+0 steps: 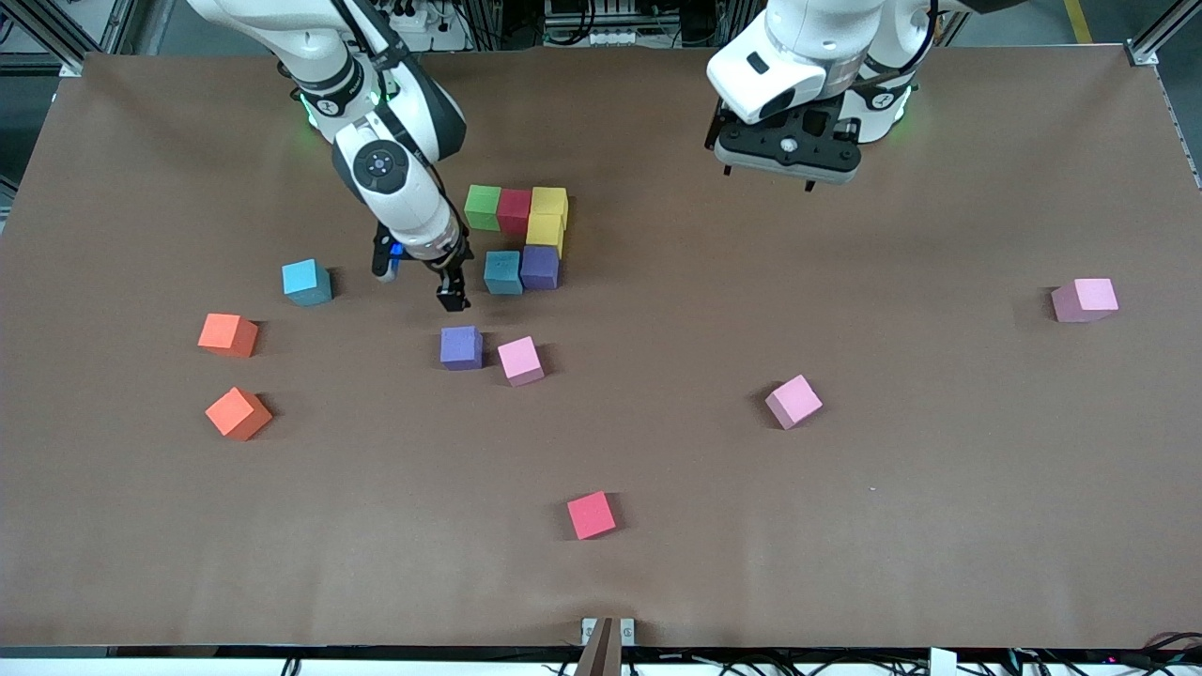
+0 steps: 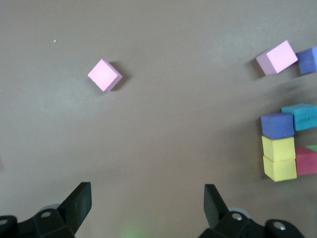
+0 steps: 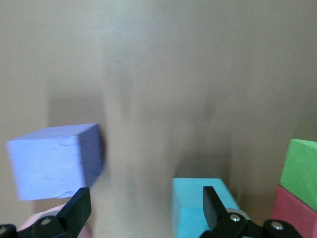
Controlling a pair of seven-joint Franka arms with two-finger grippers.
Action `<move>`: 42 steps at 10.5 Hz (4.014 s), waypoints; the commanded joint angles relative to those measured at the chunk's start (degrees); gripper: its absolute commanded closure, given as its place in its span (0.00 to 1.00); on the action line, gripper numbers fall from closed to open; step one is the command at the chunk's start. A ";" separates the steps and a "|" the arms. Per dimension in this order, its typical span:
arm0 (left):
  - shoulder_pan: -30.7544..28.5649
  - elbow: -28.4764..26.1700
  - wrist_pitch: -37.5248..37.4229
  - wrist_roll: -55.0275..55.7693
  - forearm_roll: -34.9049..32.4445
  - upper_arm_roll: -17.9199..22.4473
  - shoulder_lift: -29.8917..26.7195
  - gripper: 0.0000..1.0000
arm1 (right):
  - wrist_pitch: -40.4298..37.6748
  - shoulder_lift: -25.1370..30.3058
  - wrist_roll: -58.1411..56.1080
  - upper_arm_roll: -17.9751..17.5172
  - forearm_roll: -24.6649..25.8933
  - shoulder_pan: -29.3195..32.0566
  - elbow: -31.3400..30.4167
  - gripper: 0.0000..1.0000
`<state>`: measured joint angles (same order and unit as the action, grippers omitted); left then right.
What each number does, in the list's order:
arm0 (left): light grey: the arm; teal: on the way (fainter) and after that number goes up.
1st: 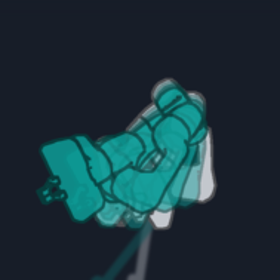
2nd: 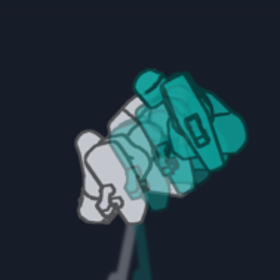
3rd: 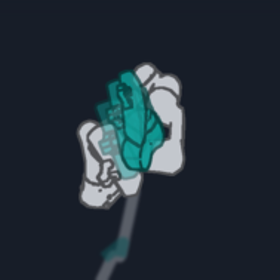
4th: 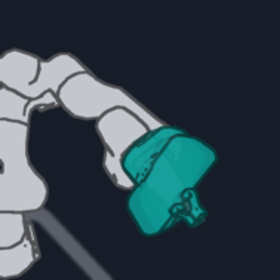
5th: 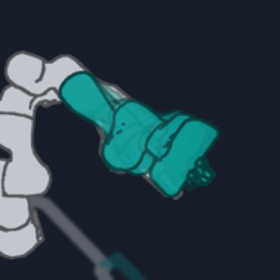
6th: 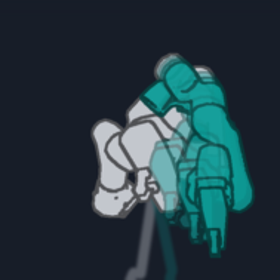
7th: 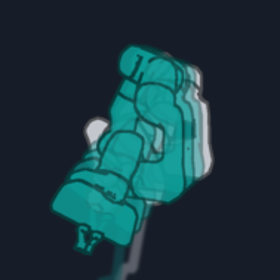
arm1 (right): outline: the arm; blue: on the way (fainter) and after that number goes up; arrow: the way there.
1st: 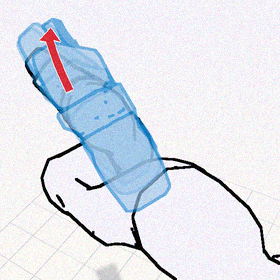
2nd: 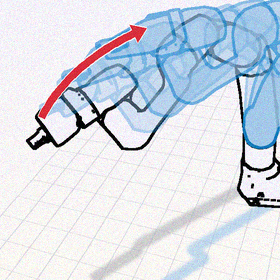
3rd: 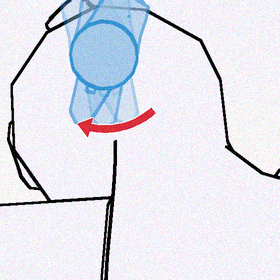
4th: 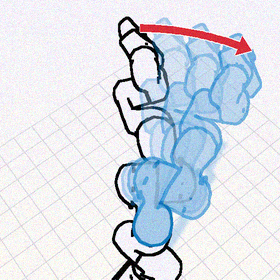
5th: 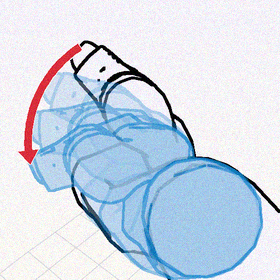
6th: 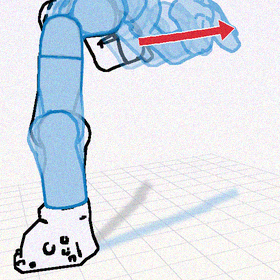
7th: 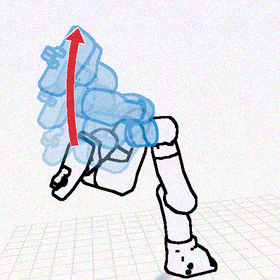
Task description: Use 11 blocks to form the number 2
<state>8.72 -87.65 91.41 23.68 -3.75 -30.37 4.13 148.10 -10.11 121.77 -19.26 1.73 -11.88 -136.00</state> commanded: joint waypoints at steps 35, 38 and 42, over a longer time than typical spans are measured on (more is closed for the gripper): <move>3.76 3.63 18.22 -6.71 -26.13 -0.48 24.44 0.00 | -10.22 -1.06 -131.96 16.44 4.78 22.17 6.38 0.00; 2.02 3.63 13.71 -8.03 -25.08 -0.48 23.04 0.00 | -8.44 0.70 -132.22 16.35 4.78 20.76 1.45 0.00; -4.22 3.63 7.03 -8.21 -17.18 -0.30 16.63 0.00 | -6.86 3.77 -132.23 16.09 4.69 18.30 -6.02 0.00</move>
<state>7.17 -82.88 99.86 16.56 -24.09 -30.56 24.35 140.46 -10.39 -10.13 -3.09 5.69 7.41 -137.46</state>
